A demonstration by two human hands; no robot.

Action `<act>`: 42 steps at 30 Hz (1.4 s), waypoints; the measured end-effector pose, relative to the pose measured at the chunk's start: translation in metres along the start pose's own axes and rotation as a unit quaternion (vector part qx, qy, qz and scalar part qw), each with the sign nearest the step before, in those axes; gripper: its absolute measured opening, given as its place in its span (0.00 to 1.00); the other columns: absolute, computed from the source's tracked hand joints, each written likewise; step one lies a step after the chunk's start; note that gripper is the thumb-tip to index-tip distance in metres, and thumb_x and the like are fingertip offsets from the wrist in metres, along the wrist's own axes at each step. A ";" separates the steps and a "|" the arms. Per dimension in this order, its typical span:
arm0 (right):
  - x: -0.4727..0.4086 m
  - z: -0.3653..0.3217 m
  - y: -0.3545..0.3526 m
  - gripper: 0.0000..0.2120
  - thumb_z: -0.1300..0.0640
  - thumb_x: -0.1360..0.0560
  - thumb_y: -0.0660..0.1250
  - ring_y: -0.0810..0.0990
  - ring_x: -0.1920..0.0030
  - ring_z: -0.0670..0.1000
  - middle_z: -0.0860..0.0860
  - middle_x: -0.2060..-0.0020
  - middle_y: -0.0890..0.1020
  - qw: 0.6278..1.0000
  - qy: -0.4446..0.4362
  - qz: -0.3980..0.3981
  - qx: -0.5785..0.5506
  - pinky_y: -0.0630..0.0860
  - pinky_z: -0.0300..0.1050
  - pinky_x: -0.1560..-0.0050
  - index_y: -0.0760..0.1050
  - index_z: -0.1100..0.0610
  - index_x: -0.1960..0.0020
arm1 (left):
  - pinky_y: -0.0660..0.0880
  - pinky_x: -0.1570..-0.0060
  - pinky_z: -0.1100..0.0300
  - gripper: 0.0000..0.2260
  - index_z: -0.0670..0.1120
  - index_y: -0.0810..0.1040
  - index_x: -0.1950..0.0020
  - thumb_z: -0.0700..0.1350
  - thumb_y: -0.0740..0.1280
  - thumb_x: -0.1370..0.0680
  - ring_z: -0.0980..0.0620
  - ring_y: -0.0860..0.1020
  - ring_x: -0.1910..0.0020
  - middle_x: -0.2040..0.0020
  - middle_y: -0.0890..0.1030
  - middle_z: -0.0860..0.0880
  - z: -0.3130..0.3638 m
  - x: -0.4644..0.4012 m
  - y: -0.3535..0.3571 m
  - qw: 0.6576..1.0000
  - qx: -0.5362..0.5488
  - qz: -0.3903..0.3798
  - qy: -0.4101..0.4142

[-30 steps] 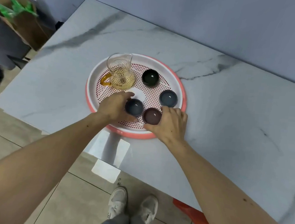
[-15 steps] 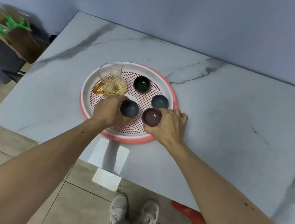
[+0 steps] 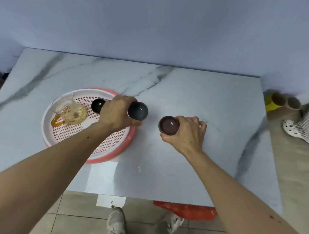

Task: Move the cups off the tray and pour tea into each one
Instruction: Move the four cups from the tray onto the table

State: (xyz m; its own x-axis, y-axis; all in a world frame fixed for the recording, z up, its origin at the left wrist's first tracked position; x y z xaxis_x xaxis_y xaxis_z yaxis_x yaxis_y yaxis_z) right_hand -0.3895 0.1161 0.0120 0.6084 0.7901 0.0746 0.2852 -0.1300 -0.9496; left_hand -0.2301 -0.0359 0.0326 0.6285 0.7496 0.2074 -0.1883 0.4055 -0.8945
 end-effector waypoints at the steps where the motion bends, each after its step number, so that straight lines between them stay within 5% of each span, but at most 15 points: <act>1: -0.004 0.017 -0.007 0.26 0.33 0.43 0.68 0.75 0.48 0.52 0.46 0.60 0.83 1.000 0.008 0.002 0.001 0.63 0.49 0.44 0.78 0.51 0.54 | 0.75 0.49 0.51 0.27 0.52 0.77 0.43 0.57 0.76 0.39 0.45 0.77 0.45 0.48 0.82 0.50 0.017 -0.005 0.005 1.000 0.001 -0.007 0.006; 12: -0.063 0.198 -0.046 0.26 0.34 0.42 0.69 0.75 0.49 0.53 0.47 0.59 0.83 0.999 0.023 -0.002 0.035 0.64 0.49 0.44 0.78 0.51 0.53 | 0.71 0.47 0.52 0.28 0.51 0.75 0.39 0.58 0.76 0.35 0.45 0.74 0.42 0.45 0.80 0.49 0.175 -0.073 0.102 0.999 0.035 -0.023 0.000; 19: -0.104 0.267 -0.023 0.26 0.35 0.41 0.70 0.74 0.47 0.53 0.47 0.57 0.83 0.998 0.050 0.006 0.030 0.63 0.47 0.46 0.78 0.50 0.50 | 0.69 0.47 0.53 0.28 0.49 0.74 0.39 0.58 0.75 0.35 0.45 0.73 0.42 0.44 0.79 0.49 0.207 -0.112 0.171 0.999 0.032 -0.036 -0.002; 37: -0.140 0.307 0.029 0.25 0.38 0.41 0.70 0.73 0.46 0.55 0.49 0.54 0.81 0.997 0.082 0.006 -0.006 0.65 0.49 0.46 0.77 0.52 0.50 | 0.66 0.42 0.52 0.30 0.50 0.70 0.34 0.55 0.73 0.33 0.45 0.70 0.37 0.39 0.76 0.49 0.185 -0.157 0.230 0.999 0.020 -0.012 -0.038; 42: -0.137 0.305 0.027 0.39 0.36 0.41 0.72 0.70 0.37 0.56 0.50 0.41 0.77 0.995 0.096 -0.029 -0.021 0.63 0.50 0.38 0.71 0.52 0.35 | 0.66 0.39 0.50 0.38 0.50 0.63 0.28 0.57 0.75 0.34 0.45 0.69 0.35 0.34 0.73 0.49 0.186 -0.152 0.225 0.998 0.022 -0.031 -0.050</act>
State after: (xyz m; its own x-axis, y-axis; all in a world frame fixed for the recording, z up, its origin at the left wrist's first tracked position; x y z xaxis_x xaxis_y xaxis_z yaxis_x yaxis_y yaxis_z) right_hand -0.6910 0.1872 -0.1163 0.7191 0.6688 0.1887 0.3518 -0.1162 -0.9289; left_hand -0.5087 0.0388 -0.1268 0.5614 0.7704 0.3023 -0.1862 0.4735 -0.8609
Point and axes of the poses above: each hand's wrist, its own x-axis away from the middle knuckle, its own y-axis out of the palm, z = x × y, the point moved 7 cm from there along -x, towards the middle knuckle
